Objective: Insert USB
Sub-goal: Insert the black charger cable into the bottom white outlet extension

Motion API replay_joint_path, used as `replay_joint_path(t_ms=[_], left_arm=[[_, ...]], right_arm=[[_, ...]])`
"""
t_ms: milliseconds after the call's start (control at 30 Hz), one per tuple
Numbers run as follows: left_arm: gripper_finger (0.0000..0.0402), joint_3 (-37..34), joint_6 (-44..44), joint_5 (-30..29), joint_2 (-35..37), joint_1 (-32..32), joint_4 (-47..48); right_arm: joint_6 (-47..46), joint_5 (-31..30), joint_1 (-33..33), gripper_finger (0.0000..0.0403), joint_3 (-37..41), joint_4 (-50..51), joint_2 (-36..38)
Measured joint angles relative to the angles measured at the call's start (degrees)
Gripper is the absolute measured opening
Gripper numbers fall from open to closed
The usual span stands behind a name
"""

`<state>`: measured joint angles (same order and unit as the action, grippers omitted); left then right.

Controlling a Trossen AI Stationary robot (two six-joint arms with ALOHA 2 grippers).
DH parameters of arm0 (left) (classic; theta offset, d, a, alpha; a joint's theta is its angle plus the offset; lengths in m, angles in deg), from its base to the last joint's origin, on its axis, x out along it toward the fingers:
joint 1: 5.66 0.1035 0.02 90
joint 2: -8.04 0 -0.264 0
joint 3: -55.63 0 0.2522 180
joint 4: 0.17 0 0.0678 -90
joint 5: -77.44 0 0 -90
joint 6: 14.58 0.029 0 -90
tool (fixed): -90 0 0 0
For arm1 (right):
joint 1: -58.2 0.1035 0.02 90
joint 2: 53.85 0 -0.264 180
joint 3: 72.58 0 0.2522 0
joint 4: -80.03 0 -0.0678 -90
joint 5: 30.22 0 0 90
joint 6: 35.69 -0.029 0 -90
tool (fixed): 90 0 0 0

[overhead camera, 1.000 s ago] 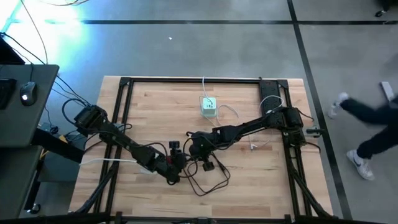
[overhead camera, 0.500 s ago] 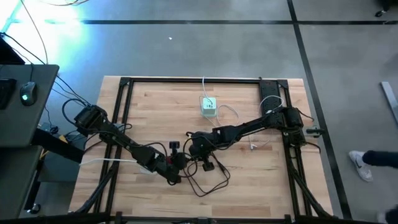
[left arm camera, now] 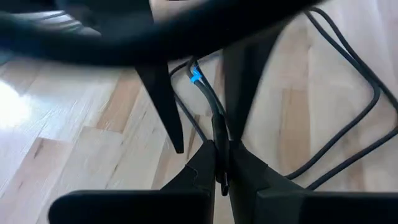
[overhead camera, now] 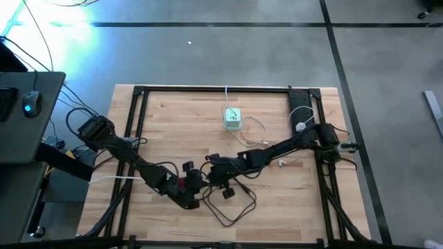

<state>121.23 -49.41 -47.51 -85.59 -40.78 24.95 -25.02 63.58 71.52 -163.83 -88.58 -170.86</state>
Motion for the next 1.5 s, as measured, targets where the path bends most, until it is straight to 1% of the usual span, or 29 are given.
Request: replay_joint_path(t_ms=[67, 133, 267, 400, 467, 667, 900, 967, 1100, 1167, 1300, 1500], left_arm=[[0.0001, 0.0, -2.14, -1.83, 0.59, -1.29, 1.46], [0.0, 0.0, -4.01, -3.78, 1.17, -2.8, 3.08], [0.0, 0.0, -8.23, -7.79, 2.8, -5.66, 6.7], [0.0, 0.0, -11.61, -10.55, 3.44, -8.14, 9.76], [0.0, 0.0, -12.68, -10.83, 3.48, -8.73, 10.29], [0.0, 0.0, -13.72, -12.1, 3.59, -10.18, 10.31], [0.0, 0.0, -14.46, -12.19, 3.7, -11.49, 10.2], [0.0, 0.0, -14.52, -12.23, 3.73, -11.51, 10.21], [0.0, 0.0, -14.54, -12.58, 3.93, -11.49, 10.21], [0.0, 0.0, -14.02, -12.49, 4.16, -11.51, 10.31], [0.0, 0.0, -13.45, -12.93, 4.37, -11.51, 10.2], [0.0, 0.0, -13.45, -12.91, 4.37, -11.47, 10.33]], right_arm=[[-1.86, -0.08, 0.09, 0.0146, -0.02, -2.55, -0.42], [-3.57, -0.25, 0.23, 0.0145, -0.07, -5.41, -1.22], [-5.04, -0.29, 1.12, 0.013, 1.97, -13.86, -2.44], [-5.71, -3.19, 2.16, 0.0114, 4.49, -22.14, -2.62], [-5.74, -4.43, 2.56, 0.0107, 4.83, -25.17, -2.62], [-5.74, -7.81, 2.6, 0.0088, 4.9, -26.23, -2.62], [-4.42, -6.92, 2.58, 0.0095, 4.92, -26.34, -2.62], [-4.33, -5.74, 2.57, 0.01, 4.92, -26.39, -2.73], [-4.25, -1.95, 2.45, 0.0109, 4.92, -29.66, -4.95], [-4.23, -2.32, 2.45, 0.011, 4.94, -30.13, -5.92], [-3.95, -5.17, 2.42, 0.0103, 4.94, -30.73, -6.12], [-3.55, -5.23, 2.45, 0.0082, 4.94, -32.2, -6.12]])
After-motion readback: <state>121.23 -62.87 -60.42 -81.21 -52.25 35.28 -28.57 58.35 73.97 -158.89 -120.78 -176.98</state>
